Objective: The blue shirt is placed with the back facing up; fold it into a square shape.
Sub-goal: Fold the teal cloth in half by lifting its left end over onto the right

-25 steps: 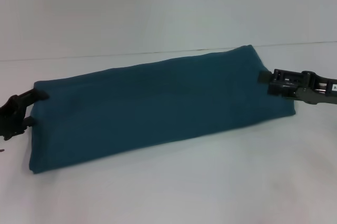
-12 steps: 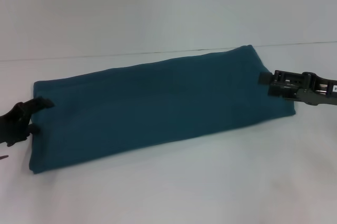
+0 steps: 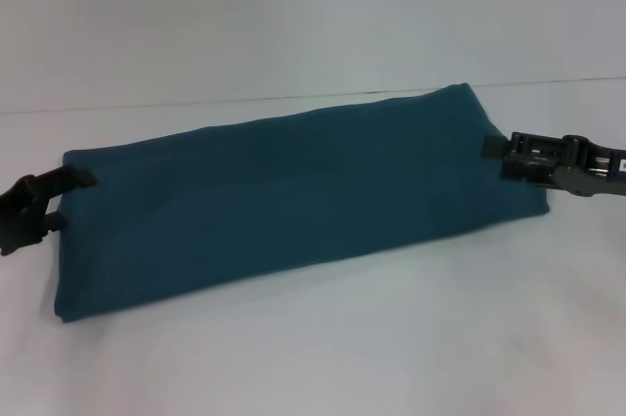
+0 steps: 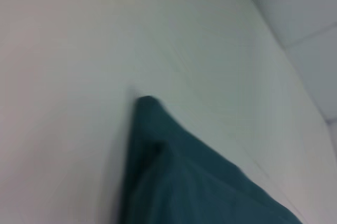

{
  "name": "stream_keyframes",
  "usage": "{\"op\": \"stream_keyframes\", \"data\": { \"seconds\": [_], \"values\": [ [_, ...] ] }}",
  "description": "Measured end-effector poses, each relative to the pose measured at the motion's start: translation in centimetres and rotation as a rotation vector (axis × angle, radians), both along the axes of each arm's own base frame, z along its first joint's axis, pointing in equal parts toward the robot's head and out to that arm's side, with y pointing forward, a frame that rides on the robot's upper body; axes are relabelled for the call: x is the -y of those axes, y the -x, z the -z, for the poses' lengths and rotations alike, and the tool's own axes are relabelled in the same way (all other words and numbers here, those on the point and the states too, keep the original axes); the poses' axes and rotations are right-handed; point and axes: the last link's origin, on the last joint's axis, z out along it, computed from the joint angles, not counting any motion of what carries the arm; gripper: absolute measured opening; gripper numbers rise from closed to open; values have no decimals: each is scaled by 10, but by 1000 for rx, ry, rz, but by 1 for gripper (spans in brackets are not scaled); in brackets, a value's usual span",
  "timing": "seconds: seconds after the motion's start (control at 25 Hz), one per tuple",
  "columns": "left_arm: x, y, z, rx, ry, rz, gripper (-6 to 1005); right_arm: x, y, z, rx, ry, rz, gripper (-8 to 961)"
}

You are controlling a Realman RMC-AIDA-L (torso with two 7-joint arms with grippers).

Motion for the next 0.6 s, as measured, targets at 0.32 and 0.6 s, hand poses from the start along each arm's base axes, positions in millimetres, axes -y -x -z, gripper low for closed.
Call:
{"op": "stream_keyframes", "data": {
  "seconds": [0.32, 0.6],
  "values": [
    [8, 2, -12, -91, 113, 60, 889, -2, 0, -1, 12, -3, -8, 883],
    [6, 5, -8, -152, 120, 47, 888, -1, 0, -1, 12, -4, -7, 883]
  ]
}}
